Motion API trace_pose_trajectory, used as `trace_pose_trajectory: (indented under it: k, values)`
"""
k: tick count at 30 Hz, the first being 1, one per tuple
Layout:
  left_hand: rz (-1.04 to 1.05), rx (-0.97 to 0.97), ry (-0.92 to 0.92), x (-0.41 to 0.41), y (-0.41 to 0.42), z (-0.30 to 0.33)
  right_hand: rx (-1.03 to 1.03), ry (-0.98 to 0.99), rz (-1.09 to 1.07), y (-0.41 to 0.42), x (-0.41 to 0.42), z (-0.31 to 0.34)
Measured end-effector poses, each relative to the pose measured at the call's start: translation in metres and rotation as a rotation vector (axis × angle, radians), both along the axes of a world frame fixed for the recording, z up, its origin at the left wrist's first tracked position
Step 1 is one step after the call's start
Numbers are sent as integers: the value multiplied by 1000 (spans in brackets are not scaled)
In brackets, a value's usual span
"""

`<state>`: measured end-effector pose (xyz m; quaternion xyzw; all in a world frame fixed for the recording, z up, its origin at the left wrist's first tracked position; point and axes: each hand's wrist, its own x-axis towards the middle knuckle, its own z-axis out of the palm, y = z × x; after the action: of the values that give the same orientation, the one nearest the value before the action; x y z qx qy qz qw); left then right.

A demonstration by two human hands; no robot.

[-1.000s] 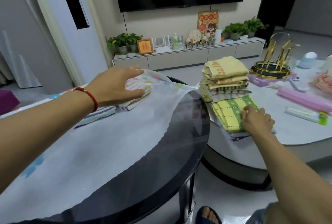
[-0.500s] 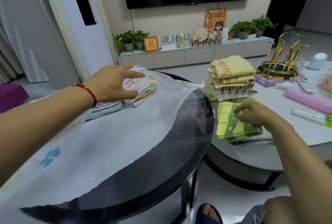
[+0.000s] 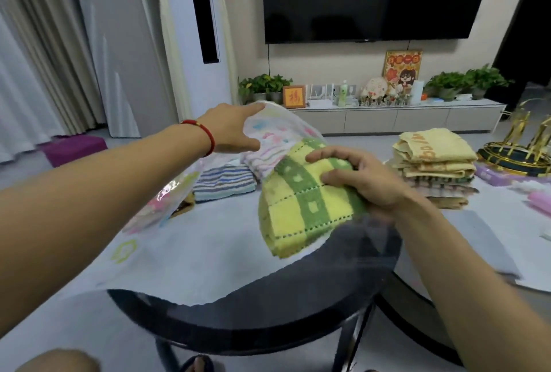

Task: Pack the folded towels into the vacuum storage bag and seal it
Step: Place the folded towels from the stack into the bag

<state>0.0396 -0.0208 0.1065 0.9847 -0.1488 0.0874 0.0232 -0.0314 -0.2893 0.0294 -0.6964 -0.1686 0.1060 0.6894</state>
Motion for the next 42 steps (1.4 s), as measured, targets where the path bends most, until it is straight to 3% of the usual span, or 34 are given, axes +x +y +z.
trace_pose_trajectory:
  k: [3,8,13,19,23,25,29,31,34,42]
  values:
    - [17,-31,-9,2,2,9,-32,76,-104,59,42,-37]
    - [1,-51,9,7,3,13,-187,484,-108,112,68,-122]
    - [-35,-63,13,13,6,12,-63,538,-69,133,95,-130]
    - [-86,-66,-25,24,15,20,48,310,30,194,143,-86]
    - [-107,-101,-46,32,19,28,296,193,-187,237,190,-75]
    - [-118,-105,-61,34,20,31,325,253,-226,251,207,-91]
    - [-133,-84,-75,32,20,32,228,424,-101,263,209,-126]
    - [-135,-69,-87,31,21,29,158,333,-163,261,205,-132]
    - [-134,-53,-91,26,20,22,-132,168,-239,244,189,-130]
    - [-135,11,-89,12,1,-8,-433,-130,-139,102,97,-112]
